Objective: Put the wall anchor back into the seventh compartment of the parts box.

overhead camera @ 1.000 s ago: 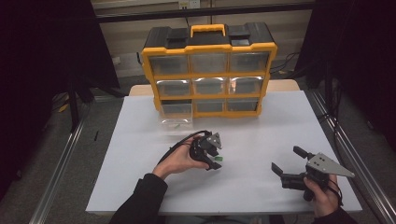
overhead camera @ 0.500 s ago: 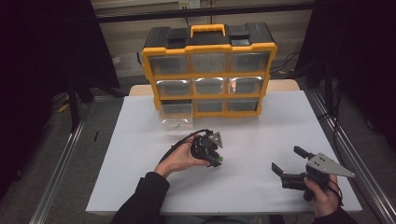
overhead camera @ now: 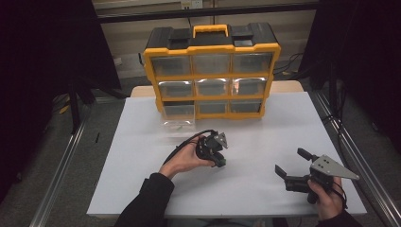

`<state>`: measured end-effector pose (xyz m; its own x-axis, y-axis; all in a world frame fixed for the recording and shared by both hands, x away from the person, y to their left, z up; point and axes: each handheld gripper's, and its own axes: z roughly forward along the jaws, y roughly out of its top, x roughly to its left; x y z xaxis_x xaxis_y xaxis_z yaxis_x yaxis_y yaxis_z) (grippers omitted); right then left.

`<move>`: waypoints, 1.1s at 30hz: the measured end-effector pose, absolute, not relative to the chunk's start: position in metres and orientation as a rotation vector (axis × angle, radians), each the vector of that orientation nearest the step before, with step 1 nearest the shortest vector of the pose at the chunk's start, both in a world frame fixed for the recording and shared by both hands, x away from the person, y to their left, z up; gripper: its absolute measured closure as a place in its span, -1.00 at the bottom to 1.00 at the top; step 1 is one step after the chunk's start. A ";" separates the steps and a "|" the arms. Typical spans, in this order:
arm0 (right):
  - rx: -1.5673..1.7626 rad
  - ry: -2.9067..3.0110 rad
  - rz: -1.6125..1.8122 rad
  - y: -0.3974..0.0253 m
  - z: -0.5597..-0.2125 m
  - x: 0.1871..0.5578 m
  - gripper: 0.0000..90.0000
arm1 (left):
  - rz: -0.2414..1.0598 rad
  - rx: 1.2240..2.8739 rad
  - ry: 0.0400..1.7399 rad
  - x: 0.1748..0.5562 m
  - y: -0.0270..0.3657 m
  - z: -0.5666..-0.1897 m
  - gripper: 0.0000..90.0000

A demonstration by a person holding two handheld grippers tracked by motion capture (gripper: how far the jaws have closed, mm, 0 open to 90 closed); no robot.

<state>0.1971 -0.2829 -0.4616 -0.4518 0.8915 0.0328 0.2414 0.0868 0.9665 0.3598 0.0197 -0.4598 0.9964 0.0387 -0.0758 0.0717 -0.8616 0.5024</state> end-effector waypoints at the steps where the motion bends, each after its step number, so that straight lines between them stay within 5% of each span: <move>1: 1.119 1.769 1.393 -0.283 -0.462 0.197 -1.00 | -0.083 2.604 0.087 0.360 0.019 -0.460 0.55; 18: 1.122 1.770 1.392 -0.283 -0.462 0.197 -1.00 | -0.090 2.618 0.078 0.363 0.016 -0.460 0.87; 33: 1.122 1.769 1.392 -0.283 -0.462 0.197 -1.00 | -0.113 2.567 0.129 0.366 0.023 -0.456 0.87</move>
<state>0.1974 -0.2830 -0.4617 -0.4496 0.8926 0.0343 0.2434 0.0855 0.9661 0.3661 0.0228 -0.4563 0.9919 0.0683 -0.1074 0.1155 -0.8380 0.5333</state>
